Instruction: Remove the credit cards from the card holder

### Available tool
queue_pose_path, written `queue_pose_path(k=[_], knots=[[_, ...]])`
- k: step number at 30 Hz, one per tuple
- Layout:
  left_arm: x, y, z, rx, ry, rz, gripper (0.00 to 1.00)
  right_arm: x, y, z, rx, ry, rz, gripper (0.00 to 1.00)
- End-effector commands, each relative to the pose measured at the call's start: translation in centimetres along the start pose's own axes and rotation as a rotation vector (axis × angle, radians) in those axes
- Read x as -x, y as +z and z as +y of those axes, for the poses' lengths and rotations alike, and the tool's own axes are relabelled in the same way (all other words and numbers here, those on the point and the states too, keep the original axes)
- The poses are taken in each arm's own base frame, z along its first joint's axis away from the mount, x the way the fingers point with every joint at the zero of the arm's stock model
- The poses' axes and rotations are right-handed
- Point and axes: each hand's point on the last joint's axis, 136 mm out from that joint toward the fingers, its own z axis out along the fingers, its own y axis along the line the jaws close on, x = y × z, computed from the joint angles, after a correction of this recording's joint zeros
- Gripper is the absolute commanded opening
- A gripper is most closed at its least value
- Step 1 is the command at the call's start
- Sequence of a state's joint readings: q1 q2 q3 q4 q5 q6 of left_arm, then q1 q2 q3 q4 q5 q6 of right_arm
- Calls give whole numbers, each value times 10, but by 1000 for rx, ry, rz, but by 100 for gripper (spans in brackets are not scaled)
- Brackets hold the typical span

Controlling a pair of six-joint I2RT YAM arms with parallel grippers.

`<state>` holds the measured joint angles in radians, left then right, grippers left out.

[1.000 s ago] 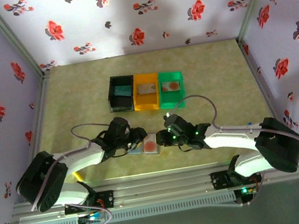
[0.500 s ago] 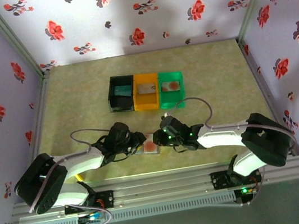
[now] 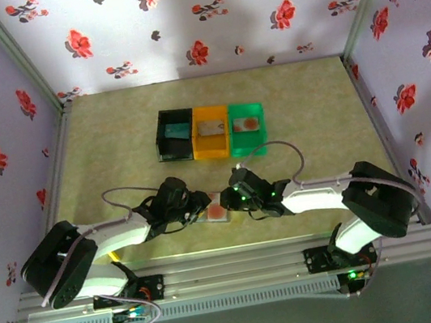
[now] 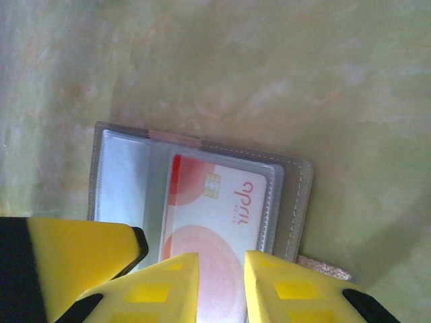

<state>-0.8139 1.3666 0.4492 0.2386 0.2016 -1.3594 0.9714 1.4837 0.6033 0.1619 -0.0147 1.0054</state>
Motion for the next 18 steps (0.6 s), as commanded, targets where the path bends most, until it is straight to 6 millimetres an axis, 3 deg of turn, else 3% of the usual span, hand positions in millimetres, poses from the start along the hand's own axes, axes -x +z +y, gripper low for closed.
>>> queue_pose_path(k=[1, 18], knots=[[-1, 2, 1, -7, -7, -12, 34, 5, 4, 5, 4, -4, -23, 25], [-4, 11, 25, 88, 16, 4, 30, -3, 13, -8, -11, 12, -6, 21]])
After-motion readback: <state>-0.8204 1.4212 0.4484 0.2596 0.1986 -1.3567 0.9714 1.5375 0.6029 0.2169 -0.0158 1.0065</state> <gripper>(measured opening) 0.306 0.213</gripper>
